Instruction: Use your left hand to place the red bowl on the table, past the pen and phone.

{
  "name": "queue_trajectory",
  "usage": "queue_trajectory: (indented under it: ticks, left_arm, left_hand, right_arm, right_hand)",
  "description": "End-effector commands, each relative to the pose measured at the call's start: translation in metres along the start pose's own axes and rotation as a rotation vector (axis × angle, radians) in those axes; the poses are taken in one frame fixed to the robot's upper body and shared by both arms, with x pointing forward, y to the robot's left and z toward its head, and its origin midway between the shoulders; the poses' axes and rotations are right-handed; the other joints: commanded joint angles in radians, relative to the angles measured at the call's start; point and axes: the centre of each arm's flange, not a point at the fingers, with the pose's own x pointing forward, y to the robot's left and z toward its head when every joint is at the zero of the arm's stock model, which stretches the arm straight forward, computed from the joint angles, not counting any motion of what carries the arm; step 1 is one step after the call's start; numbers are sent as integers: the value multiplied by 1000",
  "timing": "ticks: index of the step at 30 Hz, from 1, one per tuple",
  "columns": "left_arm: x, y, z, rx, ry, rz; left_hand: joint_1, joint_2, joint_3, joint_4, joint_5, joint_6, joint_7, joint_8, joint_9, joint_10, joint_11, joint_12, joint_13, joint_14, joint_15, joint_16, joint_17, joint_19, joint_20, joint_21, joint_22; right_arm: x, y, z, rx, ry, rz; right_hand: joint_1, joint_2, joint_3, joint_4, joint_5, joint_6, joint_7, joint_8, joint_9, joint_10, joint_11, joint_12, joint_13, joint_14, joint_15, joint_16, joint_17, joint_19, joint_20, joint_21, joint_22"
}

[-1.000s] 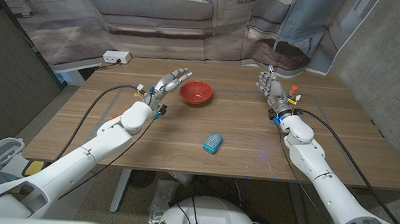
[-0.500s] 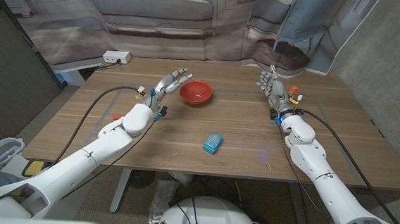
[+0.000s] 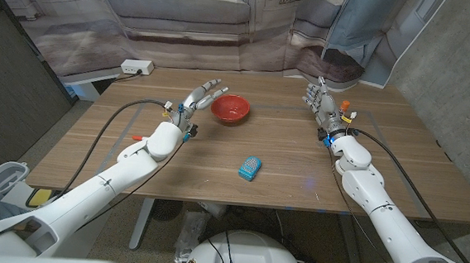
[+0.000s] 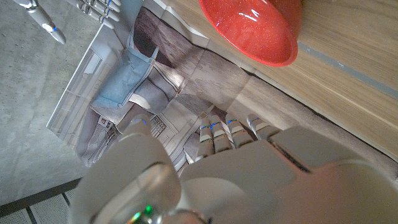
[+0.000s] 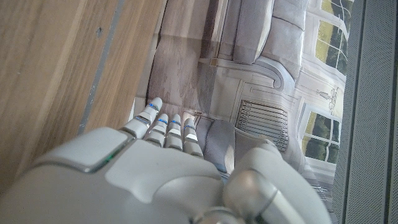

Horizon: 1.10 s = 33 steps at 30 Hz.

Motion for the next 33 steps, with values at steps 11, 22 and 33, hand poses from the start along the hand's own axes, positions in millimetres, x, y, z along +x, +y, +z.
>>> queue_trajectory:
  ticks: [11,22,33]
  left_arm:
    - [2,-3,14,100,-7,-3]
    - [7,-6,16,154,2,-14]
    - [8,-9,17,189,14,5]
  left_hand:
    - [14,0,5,-10,5,14,-3,2,5,18,4,-1,6,12,-16,-1,1,4,-29,-1,6]
    - [22,-1,5,-15,7,13,-6,0,5,18,0,-3,6,15,-17,-2,1,3,-28,-3,6]
    - [35,-2,6,-22,10,11,-7,-4,5,19,0,-6,6,12,-16,-6,1,-9,-30,-9,6]
  right_arm:
    - [0,1,1,6,-12,-1]
    - [-2,1,3,12,-12,-8]
    - [-1,1,3,12,-8,-11]
  right_hand:
    - [0,13,-6,2,-4,9,2,-6,2,5,2,-6,4,10,3,-3,5,12,-32,-7,3]
    - [1,14,-7,2,-5,10,0,-7,2,16,6,-3,4,13,4,-3,5,14,-31,-9,4]
    - [1,14,-8,1,-6,10,0,-7,2,25,6,0,5,15,4,-3,5,15,-31,-10,4]
